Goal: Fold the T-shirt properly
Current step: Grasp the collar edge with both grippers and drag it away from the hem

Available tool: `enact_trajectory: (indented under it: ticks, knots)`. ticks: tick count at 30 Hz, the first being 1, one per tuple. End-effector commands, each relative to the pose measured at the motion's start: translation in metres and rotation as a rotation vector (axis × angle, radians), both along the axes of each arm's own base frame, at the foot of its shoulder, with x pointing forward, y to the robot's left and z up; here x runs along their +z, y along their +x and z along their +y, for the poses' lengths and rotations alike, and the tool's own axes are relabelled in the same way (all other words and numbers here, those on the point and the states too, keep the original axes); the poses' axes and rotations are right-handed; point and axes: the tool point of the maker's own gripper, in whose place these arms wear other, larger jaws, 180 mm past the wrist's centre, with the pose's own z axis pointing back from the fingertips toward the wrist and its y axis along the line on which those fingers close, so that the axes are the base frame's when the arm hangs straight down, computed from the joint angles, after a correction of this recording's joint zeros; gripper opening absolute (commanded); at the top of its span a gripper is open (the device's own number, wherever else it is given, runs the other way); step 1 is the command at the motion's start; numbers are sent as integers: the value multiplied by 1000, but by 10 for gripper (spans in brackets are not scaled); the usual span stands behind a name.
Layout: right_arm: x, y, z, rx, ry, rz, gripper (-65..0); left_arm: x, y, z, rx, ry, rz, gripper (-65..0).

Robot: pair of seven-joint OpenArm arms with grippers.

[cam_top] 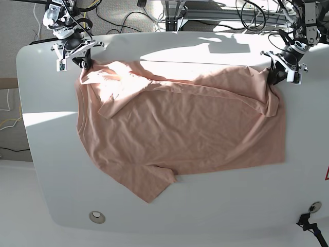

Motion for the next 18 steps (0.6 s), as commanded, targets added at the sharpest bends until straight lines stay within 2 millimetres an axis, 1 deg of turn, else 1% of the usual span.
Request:
enact_trajectory:
  ticks: [1, 2, 4, 5, 6, 8, 10, 12, 15, 18]
  knots:
    - [-23, -42, -5, 35, -59, 196, -650, -15, -27, 7, -35, 71, 121, -650]
    - [-23, -48, -4, 37, -61, 205, -650, -14, -33, 10, -31, 76, 126, -650]
    - [-24, -58, -5, 40, -64, 223, -650, -13, -41, 8, -39, 79, 134, -650]
    - [-23, -62, -6, 38, -68, 231, -650, -14, -48, 7, -43, 79, 147, -650]
    - [-23, -68, -12, 21, -74, 239, -650, -13, -52, 7, -49, 83, 153, -650]
    - [-21, -74, -21, -5, -86, 245, -650, -10, -59, 13, -39, 95, 158, -650]
    - [-22, -79, -24, -10, -91, 256, -650, -6, -65, 20, -23, 108, 159, -650]
    - [-23, -88, -26, -8, -95, 277, -650, -2, -69, 26, -13, 119, 159, -650]
    - [-23, -91, -25, -8, -95, 283, -650, 5, -72, 33, -1, 137, 152, -650]
    - [-25, -99, -24, -8, -90, 298, -650, 9, -70, 39, 8, 149, 142, -650]
